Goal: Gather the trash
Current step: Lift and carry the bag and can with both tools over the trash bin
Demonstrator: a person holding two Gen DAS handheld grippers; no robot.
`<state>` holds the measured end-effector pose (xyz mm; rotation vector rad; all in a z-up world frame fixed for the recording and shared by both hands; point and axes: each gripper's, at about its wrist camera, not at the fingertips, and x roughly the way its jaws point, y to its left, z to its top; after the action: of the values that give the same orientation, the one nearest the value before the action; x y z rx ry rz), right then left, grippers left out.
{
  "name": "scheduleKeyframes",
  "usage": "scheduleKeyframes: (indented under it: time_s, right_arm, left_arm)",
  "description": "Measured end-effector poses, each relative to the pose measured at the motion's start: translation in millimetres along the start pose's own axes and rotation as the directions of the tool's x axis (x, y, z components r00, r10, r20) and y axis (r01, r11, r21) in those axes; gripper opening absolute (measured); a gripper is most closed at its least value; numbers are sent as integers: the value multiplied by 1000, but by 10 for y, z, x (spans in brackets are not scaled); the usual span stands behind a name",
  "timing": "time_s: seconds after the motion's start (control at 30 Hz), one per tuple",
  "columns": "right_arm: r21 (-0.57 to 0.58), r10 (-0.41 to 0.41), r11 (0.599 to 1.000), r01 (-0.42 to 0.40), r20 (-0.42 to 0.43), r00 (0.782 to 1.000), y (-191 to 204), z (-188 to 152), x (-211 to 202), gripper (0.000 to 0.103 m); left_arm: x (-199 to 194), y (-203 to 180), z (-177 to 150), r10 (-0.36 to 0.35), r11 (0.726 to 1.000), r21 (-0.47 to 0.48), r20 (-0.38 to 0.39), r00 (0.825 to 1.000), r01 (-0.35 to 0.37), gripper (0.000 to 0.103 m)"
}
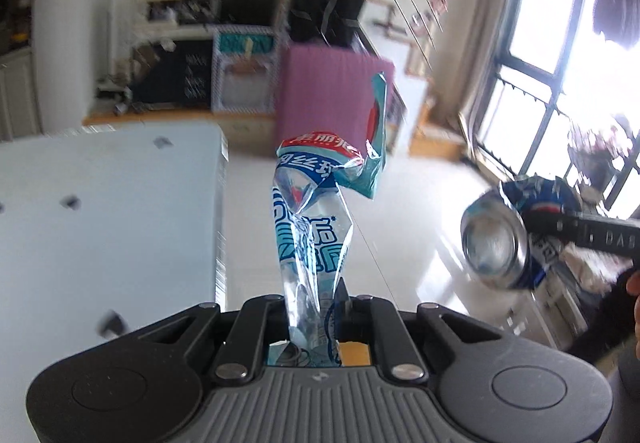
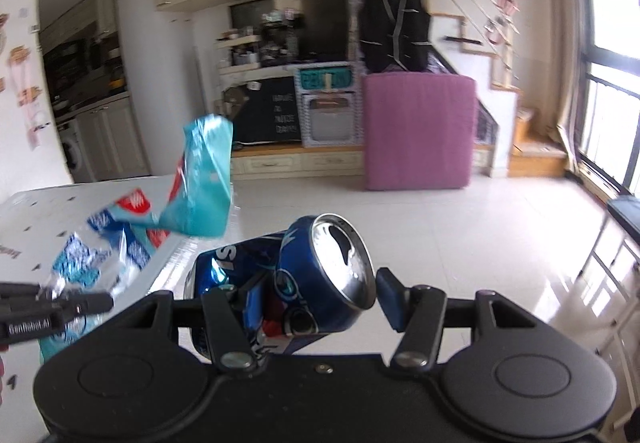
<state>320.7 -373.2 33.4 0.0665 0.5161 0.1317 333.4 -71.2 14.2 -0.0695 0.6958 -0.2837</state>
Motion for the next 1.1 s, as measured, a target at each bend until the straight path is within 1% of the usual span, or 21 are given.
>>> scheduleKeyframes:
  time_s: [0.1,0.2,0.27,0.33,0.4,0.47,0.57,0.63,0.7,0.8,0.83,0.87,0.9,0.93,0.97,1.07,1.1]
  right_arm:
    - [31,-26,999,27,-21,999,-190,-162,81,57]
    - [51,-43,998,45,-41,998,-339,-324,183,57]
    - [75,-48,996,53,-57,997,-419,-391,257,57]
    - [91,-60,994,65,-64,996,-498,-437,316,57]
    - [104,-65,992,71,-66,996,-566,-454,372,57]
    - [128,-65,989,74,-74,995,-655,-481,436,57]
    - [149,-69,985,82,-90,994,-731,-506,580,57]
    - [154,-69,984,85,-108,992,-723,-540,659,57]
    - [152,-69,984,89,-126,990,-748,-596,749,57]
    - [157,-71,983,95,-155,985,-798,-676,886,57]
    - [163,-70,982,97,-166,984,-828,-708,933,57]
    - [166,-71,981,101,-176,982,-854,-742,971,57]
    - [168,-74,980,106,-185,980,-871,-765,1011,57]
    - [170,-76,979,111,-198,977,-899,-802,1058,57]
    - [171,-79,978,117,-213,974,-929,-844,1107,57]
    - [161,-72,980,119,-268,961,-1014,-982,1260,57]
    - [152,-63,982,111,-290,955,-1035,-1039,1312,57]
  left_arm:
    - [266,-125,-150,-22,999,23,-73,997,24,13]
    - [520,-218,-256,-42,997,56,-148,988,51,13]
    - [690,-258,-330,-52,993,97,-208,977,74,13]
    - [859,-299,-420,-61,983,150,-288,956,108,13]
    - [1025,-293,-484,-70,976,167,-375,924,141,13]
    - [1208,-313,-549,-79,969,172,-455,887,175,13]
    - [1441,-385,-733,-80,954,201,-547,833,223,13]
    - [1603,-457,-891,-70,939,228,-605,794,257,13]
    - [1825,-552,-994,-50,917,264,-665,745,297,14]
    - [2125,-703,-1139,-27,874,307,-743,669,377,14]
    - [2224,-754,-1177,-25,860,313,-763,646,403,14]
    - [2304,-808,-1220,-22,847,321,-775,631,423,14]
    - [2377,-847,-1253,-14,833,337,-779,627,438,14]
    - [2454,-885,-1279,-4,822,356,-778,628,445,14]
    - [2536,-884,-1301,0,817,364,-776,631,448,14]
    - [2790,-804,-1301,5,833,358,-768,641,422,14]
    - [2871,-785,-1309,8,838,360,-761,649,411,14]
